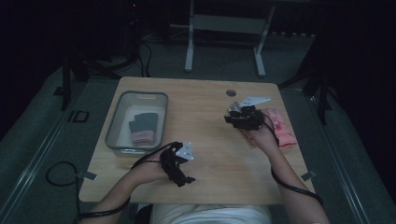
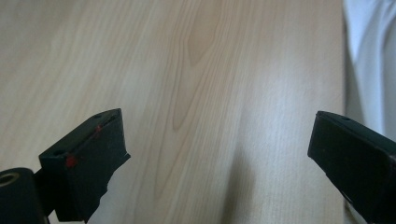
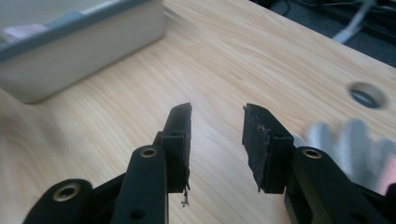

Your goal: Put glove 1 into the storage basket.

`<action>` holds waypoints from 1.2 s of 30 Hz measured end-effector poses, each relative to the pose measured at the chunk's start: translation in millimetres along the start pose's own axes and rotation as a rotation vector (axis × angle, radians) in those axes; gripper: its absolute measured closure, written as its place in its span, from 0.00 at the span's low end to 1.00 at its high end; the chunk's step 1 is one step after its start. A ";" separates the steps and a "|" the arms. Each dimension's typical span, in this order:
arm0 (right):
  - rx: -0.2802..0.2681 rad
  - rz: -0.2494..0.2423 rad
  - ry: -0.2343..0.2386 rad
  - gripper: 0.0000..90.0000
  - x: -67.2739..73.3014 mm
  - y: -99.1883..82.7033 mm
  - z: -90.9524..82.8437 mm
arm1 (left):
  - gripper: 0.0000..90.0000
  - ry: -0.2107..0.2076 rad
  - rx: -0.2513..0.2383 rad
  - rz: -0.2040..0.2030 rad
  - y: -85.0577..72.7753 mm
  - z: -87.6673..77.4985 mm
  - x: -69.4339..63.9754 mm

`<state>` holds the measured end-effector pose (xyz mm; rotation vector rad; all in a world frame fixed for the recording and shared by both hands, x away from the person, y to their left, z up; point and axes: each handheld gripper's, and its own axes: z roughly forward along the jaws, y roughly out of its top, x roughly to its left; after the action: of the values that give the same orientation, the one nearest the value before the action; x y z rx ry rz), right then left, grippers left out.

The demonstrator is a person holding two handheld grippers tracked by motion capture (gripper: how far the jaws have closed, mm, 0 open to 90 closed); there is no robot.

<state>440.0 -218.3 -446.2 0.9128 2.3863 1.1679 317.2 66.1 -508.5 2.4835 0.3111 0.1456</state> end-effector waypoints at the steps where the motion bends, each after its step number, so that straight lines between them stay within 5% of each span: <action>1: 0.000 0.003 -0.011 0.69 -5.7 -3.6 -3.3 | 0.04 0.002 -0.007 0.000 -1.7 2.7 -2.5; 7: -0.002 0.023 -0.100 0.69 -38.3 -22.4 -16.8 | 0.05 -0.006 -0.010 -0.012 -12.5 14.1 -10.8; 10: 0.002 0.028 -0.133 0.71 -50.8 -31.3 -17.0 | 0.05 -0.022 -0.054 -0.045 -18.8 16.9 -13.0; 12: 0.019 0.032 -0.144 0.70 -56.6 -36.8 -14.2 | 0.05 0.006 -0.054 -0.050 -21.5 19.9 -15.8; 18: 0.061 0.018 -0.163 0.69 -68.6 -45.0 2.6 | 0.04 0.056 -0.122 -0.066 -31.5 22.9 -25.7; 21: 0.080 0.017 -0.166 0.69 -73.8 -44.8 12.9 | 0.04 0.033 -0.153 -0.124 -39.2 23.8 -25.2; 25: 0.140 -0.012 -0.178 0.69 -76.2 -47.6 31.5 | 0.04 0.066 -0.110 -0.097 -43.8 24.4 -27.4; 28: 0.210 -0.020 -0.160 0.66 -79.8 -56.6 45.5 | 0.04 0.051 -0.134 -0.116 -44.7 23.6 -27.4; 32: 0.238 0.000 -0.126 0.79 -82.3 -63.5 53.2 | 0.04 0.054 -0.139 -0.114 -45.1 22.9 -26.4; 36: 0.250 0.022 -0.146 0.91 -80.7 -63.7 55.8 | 0.04 0.061 -0.136 -0.108 -45.3 23.2 -27.6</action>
<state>504.3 -269.3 -529.5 1.0639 2.4430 0.7901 286.1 81.0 -555.0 2.3251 0.4454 0.1920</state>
